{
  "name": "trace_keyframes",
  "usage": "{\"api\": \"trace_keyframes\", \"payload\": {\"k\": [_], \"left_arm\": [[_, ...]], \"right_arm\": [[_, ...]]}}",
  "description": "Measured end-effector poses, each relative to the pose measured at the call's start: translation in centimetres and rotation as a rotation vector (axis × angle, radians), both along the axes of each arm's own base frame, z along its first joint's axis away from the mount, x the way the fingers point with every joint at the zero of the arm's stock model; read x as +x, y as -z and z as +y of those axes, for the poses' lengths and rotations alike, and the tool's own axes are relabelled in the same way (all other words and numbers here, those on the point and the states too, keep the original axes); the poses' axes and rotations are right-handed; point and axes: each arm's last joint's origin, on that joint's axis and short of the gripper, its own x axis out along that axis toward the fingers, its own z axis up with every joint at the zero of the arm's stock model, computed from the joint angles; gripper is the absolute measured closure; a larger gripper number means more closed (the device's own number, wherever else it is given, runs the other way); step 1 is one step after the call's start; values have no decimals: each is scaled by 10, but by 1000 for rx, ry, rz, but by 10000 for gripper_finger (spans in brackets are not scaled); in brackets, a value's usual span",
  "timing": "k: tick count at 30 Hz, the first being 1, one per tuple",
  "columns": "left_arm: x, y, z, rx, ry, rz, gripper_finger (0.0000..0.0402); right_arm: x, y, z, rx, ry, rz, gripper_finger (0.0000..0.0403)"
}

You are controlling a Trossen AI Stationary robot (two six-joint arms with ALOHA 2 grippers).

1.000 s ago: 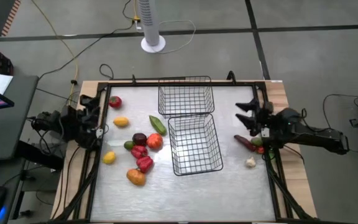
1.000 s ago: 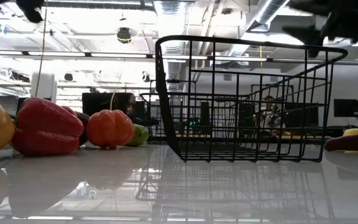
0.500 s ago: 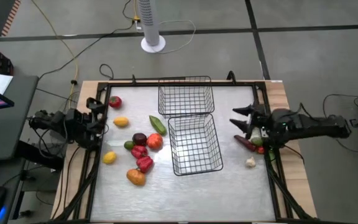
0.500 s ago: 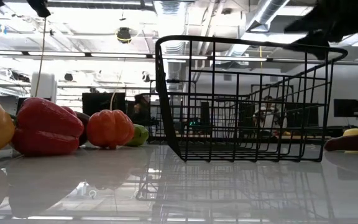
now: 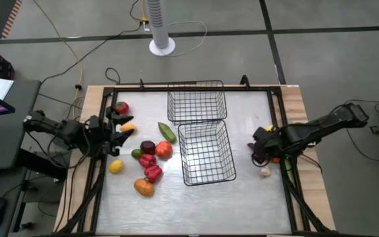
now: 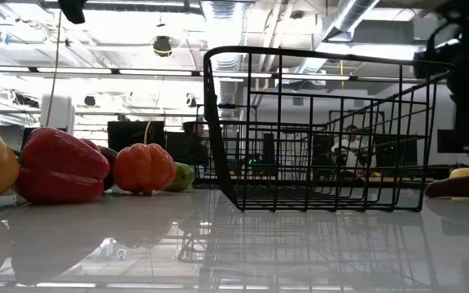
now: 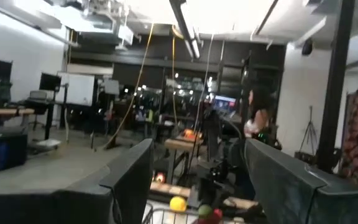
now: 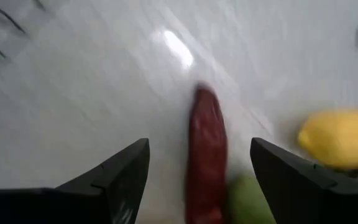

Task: Sort produce into baskets
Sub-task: Put the red chili into the bottom wire basket

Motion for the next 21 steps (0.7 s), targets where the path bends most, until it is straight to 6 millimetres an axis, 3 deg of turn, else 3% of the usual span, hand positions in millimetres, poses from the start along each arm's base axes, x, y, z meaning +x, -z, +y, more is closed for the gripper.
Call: {"api": "trace_keyframes", "payload": {"k": [7,21], "left_arm": [[4,-1,-1,-31,18,4,163],[4,2,-2,-54,46,19,163]], "right_arm": [[14,15,2,13,15,123,105],[38,43,-24,58,18,323,118]]}}
